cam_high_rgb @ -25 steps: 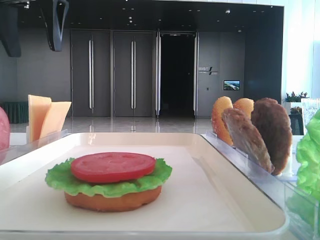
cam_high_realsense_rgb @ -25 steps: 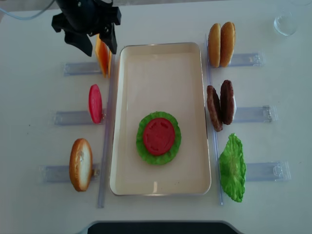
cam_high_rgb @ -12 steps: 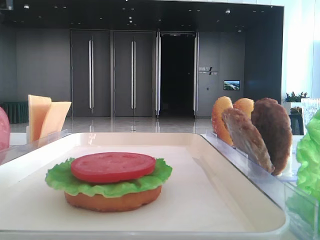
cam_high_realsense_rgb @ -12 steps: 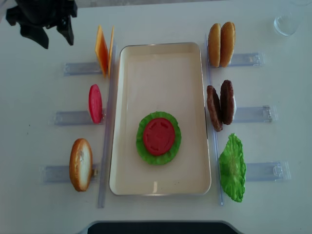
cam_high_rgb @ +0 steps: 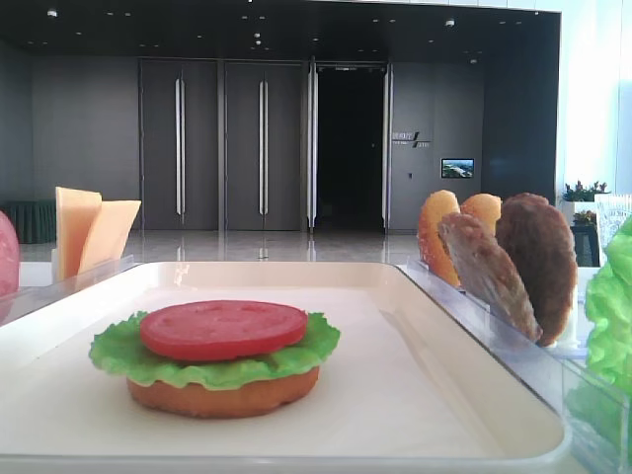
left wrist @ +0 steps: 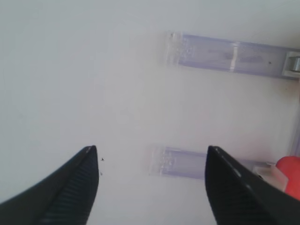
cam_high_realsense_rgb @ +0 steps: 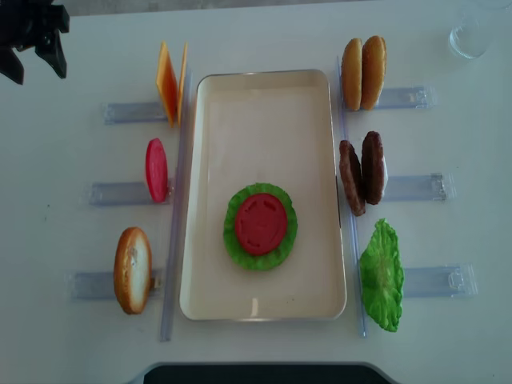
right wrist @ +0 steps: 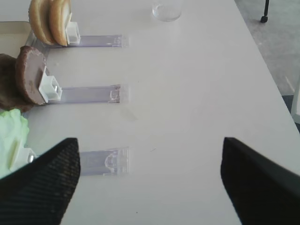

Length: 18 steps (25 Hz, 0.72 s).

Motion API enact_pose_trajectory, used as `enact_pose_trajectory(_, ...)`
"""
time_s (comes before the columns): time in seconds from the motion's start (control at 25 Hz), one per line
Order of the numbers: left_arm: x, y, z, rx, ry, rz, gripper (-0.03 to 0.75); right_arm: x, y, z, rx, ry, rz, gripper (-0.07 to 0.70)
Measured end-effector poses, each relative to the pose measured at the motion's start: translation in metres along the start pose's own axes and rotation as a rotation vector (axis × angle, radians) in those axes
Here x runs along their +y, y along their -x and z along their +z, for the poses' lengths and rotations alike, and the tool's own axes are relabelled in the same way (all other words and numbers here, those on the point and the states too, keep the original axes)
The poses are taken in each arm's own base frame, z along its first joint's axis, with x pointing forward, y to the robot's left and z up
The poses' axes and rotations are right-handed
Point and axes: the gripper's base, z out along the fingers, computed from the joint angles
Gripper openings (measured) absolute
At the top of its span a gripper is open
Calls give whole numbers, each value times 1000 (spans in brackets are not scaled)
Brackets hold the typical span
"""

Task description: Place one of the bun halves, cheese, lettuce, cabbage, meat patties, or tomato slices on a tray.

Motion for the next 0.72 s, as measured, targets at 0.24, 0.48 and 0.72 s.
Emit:
enact_pose_trajectory(0.24,3,-11,-41,-100,-25,18,540,0,0,0,0,0,0,580)
enact_pose_trajectory(0.48,8,-45,-119,-291,-78,69,538,0,0,0,0,0,0,580)
enact_pose_trajectory(0.72,14,-95,-189,-498,-109,94,536,0,0,0,0,0,0,580)
